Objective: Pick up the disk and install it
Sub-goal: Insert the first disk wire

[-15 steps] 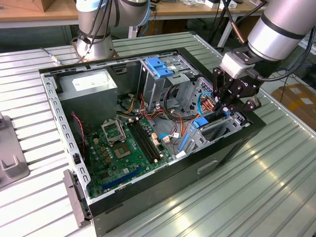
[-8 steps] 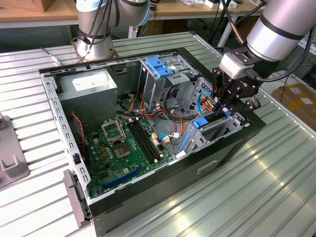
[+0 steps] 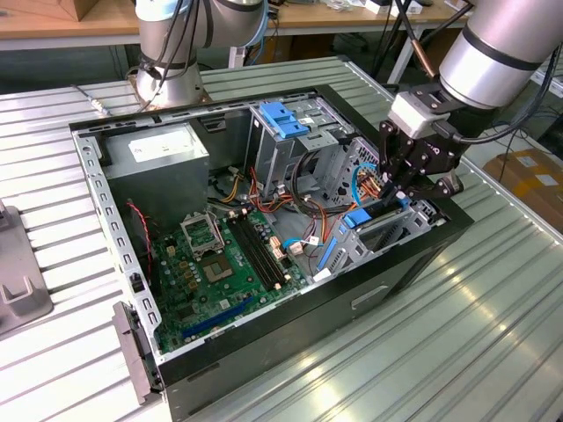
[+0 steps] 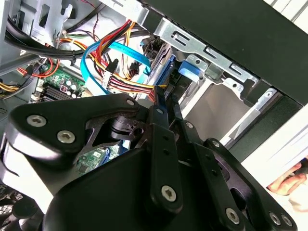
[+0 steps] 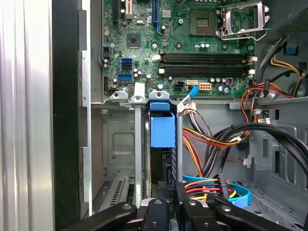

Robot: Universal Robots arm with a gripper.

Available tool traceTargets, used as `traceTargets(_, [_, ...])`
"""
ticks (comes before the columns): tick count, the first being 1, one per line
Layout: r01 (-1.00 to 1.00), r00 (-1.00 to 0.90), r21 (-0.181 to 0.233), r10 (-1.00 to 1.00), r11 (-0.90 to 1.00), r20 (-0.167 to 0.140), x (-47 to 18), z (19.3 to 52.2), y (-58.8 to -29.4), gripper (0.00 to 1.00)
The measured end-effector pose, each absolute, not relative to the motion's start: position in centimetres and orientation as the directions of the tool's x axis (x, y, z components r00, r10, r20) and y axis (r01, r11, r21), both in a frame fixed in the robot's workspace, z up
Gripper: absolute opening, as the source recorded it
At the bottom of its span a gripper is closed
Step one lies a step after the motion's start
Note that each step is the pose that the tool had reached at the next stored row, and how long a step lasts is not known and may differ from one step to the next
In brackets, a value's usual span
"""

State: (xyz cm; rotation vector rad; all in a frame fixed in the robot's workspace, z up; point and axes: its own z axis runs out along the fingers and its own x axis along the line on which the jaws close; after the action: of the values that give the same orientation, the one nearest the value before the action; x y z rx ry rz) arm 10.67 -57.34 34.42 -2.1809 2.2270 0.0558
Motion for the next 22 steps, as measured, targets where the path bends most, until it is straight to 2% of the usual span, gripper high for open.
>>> traceTargets(22, [-1.000, -0.021, 0.009, -0.999, 0.021, -0.043, 10.67, 34.64, -57.26, 0.18])
